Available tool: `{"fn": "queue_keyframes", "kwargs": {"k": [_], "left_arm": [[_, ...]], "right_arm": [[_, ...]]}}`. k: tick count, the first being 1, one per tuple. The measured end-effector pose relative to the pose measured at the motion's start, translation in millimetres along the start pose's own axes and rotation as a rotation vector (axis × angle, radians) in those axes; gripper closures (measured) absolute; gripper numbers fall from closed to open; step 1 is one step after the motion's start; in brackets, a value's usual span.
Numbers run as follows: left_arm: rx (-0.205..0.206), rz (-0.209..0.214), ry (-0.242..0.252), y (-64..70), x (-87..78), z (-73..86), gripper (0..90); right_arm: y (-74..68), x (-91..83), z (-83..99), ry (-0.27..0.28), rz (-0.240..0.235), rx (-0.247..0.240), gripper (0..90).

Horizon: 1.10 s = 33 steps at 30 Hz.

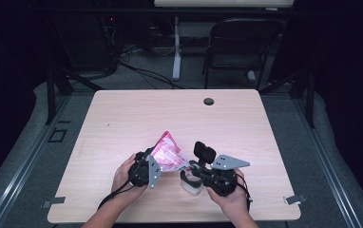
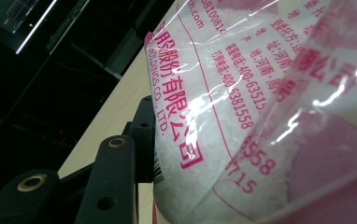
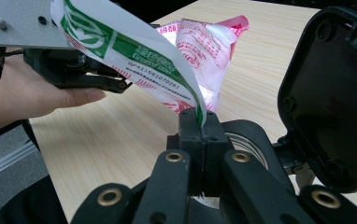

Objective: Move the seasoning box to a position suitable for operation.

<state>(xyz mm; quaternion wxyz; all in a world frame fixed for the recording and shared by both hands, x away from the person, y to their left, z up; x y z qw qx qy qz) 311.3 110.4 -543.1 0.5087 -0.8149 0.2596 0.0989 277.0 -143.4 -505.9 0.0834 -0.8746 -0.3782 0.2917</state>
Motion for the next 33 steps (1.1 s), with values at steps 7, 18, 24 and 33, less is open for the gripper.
{"fn": "queue_keyframes", "kwargs": {"k": [7,18,24,33], "left_arm": [[0.002,-0.019,0.01,-0.6,0.6,-0.4,59.9],[0.032,-0.048,0.014,-4.6,-3.0,-5.1,59.9],[0.071,-0.079,0.026,-10.7,-2.9,-11.2,60.0],[0.099,-0.098,0.036,-16.6,-4.3,-17.7,60.0]], "right_arm": [[0.4,0.6,0.2,0.008,-0.01,0.012,90.0],[0.2,-1.8,0.6,0.009,-0.002,0.005,90.0],[4.4,-4.6,-0.1,0.019,-0.014,0.03,90.0],[4.5,-8.1,-1.7,0.036,-0.017,0.037,90.0]]}}
Point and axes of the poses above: each handheld gripper's, and its own axes: x roughly forward along the jaws, z roughly out of its underside, y roughly to its right, the point moved 1 cm from there along x, roughly forward along the jaws, and after that the axes turned 13 degrees about x, right-handed, at the moved point
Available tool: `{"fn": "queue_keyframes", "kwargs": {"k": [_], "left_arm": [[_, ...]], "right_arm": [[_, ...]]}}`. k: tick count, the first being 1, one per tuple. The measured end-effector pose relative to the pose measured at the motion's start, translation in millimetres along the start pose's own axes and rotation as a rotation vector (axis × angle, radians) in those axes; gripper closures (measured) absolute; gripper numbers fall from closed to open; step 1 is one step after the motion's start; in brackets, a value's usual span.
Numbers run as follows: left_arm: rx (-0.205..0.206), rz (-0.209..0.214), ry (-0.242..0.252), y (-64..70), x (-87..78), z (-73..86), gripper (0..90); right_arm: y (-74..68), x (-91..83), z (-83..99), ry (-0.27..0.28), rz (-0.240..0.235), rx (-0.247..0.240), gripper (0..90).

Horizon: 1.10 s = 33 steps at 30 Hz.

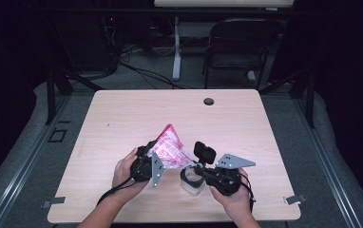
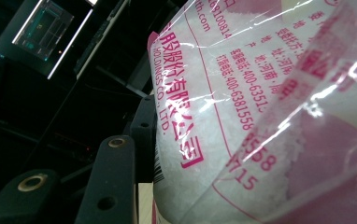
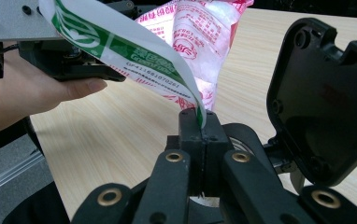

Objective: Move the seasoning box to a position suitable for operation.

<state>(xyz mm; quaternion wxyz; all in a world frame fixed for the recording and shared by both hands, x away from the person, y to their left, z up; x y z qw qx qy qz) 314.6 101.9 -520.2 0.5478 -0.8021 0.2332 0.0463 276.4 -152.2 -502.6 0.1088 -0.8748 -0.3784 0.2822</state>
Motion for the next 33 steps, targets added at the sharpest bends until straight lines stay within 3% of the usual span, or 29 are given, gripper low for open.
{"fn": "queue_keyframes", "kwargs": {"k": [5,20,33], "left_arm": [[-0.01,-0.017,0.015,-1.8,-0.9,-1.7,60.0],[0.039,-0.04,0.024,0.6,-0.2,-0.9,60.0],[0.044,-0.058,0.026,5.9,-1.6,0.0,60.1]], "right_arm": [[-1.5,-1.6,-0.7,0.007,-0.003,-0.003,90.0],[0.5,0.2,3.1,-0.009,0.002,0.004,90.0],[0.7,1.5,5.1,-0.026,0.006,-0.005,90.0]]}}
Point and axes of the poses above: each handheld gripper's, and its own axes: x roughly forward along the jaws, z roughly out of its underside, y roughly to its right, the point moved 1 cm from there along x, roughly forward along the jaws, and after that the axes turned 13 degrees about x, right-handed, at the moved point
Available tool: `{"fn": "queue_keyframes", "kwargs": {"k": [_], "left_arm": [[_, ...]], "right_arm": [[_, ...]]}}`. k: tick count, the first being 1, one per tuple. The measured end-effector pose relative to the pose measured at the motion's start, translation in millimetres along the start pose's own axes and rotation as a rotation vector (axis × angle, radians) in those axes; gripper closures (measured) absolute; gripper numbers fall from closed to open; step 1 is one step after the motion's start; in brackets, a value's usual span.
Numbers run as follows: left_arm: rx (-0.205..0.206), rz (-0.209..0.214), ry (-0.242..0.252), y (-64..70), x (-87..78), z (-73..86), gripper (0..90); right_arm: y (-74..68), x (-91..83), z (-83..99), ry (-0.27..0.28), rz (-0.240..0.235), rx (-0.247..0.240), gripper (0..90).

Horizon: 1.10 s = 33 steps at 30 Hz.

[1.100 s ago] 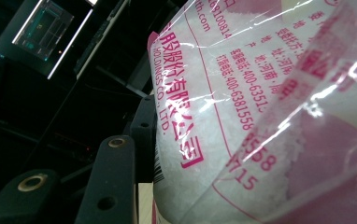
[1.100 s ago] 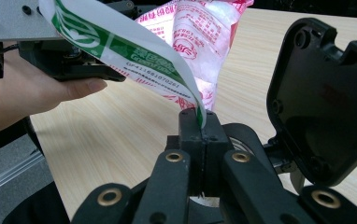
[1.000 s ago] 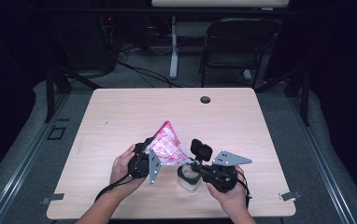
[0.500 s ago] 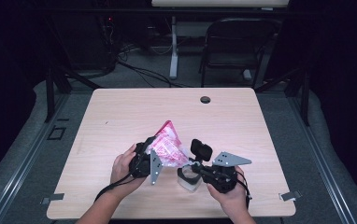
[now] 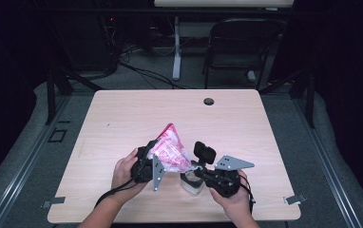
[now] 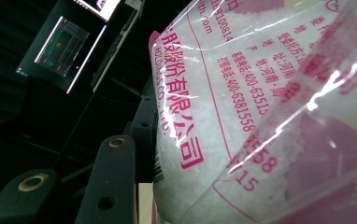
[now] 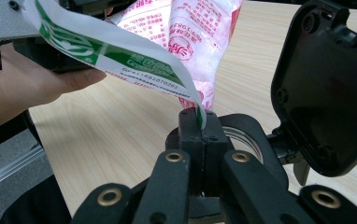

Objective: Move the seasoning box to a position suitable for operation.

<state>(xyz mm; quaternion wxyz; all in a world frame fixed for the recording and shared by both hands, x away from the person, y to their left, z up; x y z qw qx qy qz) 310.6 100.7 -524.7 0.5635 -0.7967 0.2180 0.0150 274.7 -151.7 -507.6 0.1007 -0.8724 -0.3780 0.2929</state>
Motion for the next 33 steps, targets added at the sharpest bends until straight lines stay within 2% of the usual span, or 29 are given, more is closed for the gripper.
{"fn": "queue_keyframes", "kwargs": {"k": [12,15,33], "left_arm": [[0.014,-0.012,0.002,1.3,-1.5,0.1,60.0],[0.031,-0.019,-0.003,0.7,-2.3,0.0,60.1],[0.049,-0.061,0.011,1.5,-6.5,-6.9,60.1]], "right_arm": [[-0.3,1.2,1.8,-0.01,0.001,-0.001,90.0],[-0.6,1.9,2.4,-0.007,-0.002,0.002,90.0],[2.4,0.0,3.1,-0.023,0.006,0.0,90.0]]}}
Point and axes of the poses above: each handheld gripper's, and its own axes: x roughly forward along the jaws, z roughly out of its underside, y roughly to its right, the point moved 1 cm from there along x, roughly forward along the jaws, and after that the axes turned 13 degrees about x, right-handed, at the moved point
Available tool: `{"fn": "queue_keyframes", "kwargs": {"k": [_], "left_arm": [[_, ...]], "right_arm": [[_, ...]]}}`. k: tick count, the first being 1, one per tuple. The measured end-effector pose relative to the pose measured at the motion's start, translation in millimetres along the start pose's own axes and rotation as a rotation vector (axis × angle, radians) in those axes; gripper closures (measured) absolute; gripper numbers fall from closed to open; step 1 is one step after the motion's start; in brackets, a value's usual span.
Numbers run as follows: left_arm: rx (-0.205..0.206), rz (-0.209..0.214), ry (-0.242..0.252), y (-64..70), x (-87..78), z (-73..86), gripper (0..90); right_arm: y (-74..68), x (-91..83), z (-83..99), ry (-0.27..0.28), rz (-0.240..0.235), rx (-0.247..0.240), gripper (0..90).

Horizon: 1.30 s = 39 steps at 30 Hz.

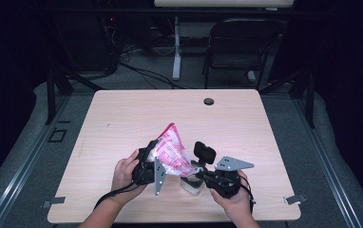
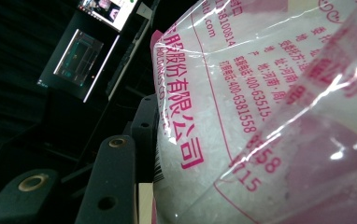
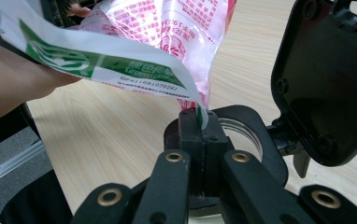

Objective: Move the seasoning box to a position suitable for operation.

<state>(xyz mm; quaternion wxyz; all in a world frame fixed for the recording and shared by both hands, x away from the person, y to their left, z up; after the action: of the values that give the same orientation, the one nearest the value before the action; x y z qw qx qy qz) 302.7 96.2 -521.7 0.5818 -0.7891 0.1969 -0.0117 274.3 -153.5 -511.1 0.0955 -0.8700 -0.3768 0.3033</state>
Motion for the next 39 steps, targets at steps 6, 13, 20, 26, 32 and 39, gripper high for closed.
{"fn": "queue_keyframes", "kwargs": {"k": [6,13,20,26,32,39], "left_arm": [[0.01,-0.003,-0.002,-0.2,-0.8,-1.2,60.1],[0.013,-0.002,-0.002,0.8,-1.0,-1.7,60.1],[0.021,-0.011,0.001,0.9,-1.3,-2.3,60.1],[0.037,-0.015,-0.004,1.0,-2.0,-3.1,60.1],[0.048,-0.03,-0.004,0.7,-3.4,-4.7,60.1],[0.065,-0.039,-0.004,-0.1,-5.5,-6.5,60.1]], "right_arm": [[0.0,0.3,0.4,0.003,0.005,0.004,90.0],[0.5,0.5,0.7,0.0,0.011,0.003,90.0],[0.7,0.7,1.1,0.002,0.01,0.003,90.0],[1.1,1.3,1.4,0.001,0.008,0.005,90.0],[1.3,1.1,1.5,0.002,0.008,0.006,90.0],[1.0,0.5,1.7,0.004,0.01,0.003,90.0]]}}
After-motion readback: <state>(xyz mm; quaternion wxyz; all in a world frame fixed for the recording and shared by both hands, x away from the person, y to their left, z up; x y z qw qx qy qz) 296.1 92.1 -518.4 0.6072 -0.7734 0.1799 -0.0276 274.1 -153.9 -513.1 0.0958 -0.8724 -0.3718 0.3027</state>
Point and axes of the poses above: each handheld gripper's, and its own axes: x roughly forward along the jaws, z roughly out of its underside, y roughly to its right, the point moved 1 cm from there along x, roughly forward along the jaws, and after that the axes turned 13 degrees about x, right-handed, at the moved point
